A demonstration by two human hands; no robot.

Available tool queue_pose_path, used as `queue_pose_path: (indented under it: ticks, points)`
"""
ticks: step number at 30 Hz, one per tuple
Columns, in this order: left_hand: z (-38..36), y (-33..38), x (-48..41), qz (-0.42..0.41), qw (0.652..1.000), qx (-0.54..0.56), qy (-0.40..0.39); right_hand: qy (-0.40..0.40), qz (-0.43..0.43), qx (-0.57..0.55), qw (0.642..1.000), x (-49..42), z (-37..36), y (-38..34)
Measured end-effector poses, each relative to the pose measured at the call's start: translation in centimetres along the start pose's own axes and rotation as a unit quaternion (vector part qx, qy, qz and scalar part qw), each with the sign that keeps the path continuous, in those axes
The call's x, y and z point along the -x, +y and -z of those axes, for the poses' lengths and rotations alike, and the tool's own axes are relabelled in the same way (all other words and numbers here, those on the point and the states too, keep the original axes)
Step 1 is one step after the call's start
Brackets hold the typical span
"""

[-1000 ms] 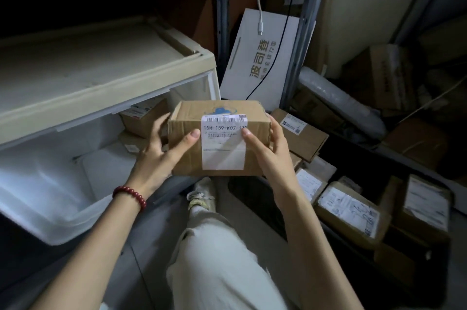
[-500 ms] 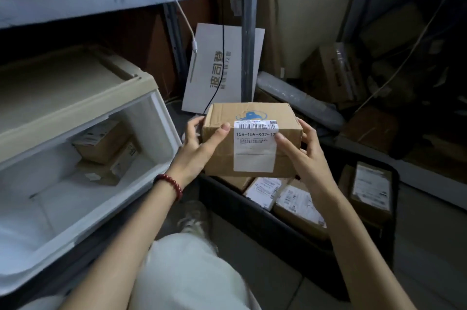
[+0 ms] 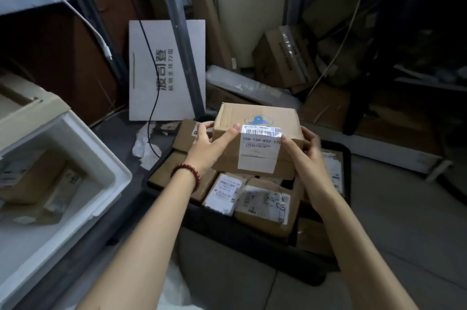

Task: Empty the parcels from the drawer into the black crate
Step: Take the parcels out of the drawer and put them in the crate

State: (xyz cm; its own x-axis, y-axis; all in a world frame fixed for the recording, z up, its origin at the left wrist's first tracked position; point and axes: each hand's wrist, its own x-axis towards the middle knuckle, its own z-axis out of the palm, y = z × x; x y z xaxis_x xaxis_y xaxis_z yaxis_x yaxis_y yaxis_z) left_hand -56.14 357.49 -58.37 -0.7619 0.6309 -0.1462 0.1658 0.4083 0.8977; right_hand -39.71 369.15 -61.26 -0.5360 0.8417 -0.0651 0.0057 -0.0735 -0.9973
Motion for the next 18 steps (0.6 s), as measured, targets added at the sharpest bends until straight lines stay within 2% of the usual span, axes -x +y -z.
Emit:
queue_pose_path:
  ticks: [3, 8, 15, 18]
  points:
    - [-2.0, -0.8, -1.8, -0.016, 1.000, -0.012, 0.021, 0.015, -0.003, 0.031, 0.999, -1.2, 0.8, 0.9]
    - [-3.8, -2.3, -5.1, -0.006, 0.998, -0.066, -0.004, 0.060, -0.023, 0.076, 0.995, -3.0, 0.9, 3.1]
    - [-5.5, -4.3, -8.7, -0.010, 0.996, -0.089, 0.014, 0.040, -0.009, 0.157, 0.987, -6.1, 0.9, 4.8]
    - [-6.7, -4.8, -9.3, -0.009, 0.995, -0.098, -0.001, 0.035, -0.018, 0.182, 0.983, -7.2, 1.0, 5.4]
